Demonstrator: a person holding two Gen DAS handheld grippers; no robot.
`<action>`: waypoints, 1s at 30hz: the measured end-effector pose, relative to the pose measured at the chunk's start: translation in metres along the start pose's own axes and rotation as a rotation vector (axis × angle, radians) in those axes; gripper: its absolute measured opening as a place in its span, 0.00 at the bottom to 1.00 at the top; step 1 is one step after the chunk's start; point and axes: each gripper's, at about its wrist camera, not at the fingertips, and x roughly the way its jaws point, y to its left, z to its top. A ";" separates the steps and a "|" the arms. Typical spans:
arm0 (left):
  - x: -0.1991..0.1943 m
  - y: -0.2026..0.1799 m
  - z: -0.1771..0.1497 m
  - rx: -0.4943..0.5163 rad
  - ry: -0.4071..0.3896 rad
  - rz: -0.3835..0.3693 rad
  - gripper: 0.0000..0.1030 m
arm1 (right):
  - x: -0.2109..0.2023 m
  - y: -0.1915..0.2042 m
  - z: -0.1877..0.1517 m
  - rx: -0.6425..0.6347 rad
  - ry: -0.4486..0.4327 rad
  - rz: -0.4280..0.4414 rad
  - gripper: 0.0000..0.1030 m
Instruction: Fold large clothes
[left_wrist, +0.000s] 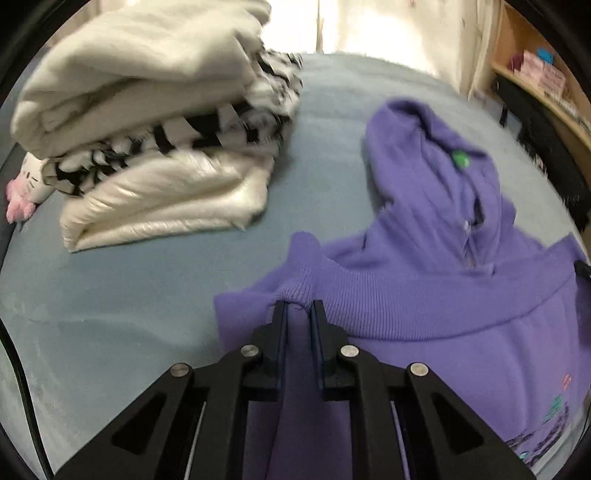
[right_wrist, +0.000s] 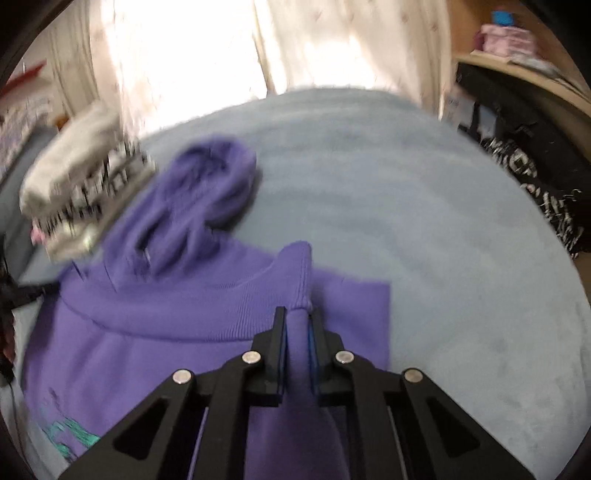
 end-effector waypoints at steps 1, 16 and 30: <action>-0.005 0.001 0.002 -0.010 -0.026 0.004 0.09 | -0.007 -0.002 0.005 0.019 -0.031 0.002 0.08; 0.054 0.015 -0.001 -0.114 -0.074 0.097 0.11 | 0.088 -0.003 0.008 0.056 0.081 -0.163 0.09; -0.002 0.011 0.004 -0.078 -0.192 0.113 0.37 | 0.031 0.009 0.023 0.092 0.013 -0.079 0.20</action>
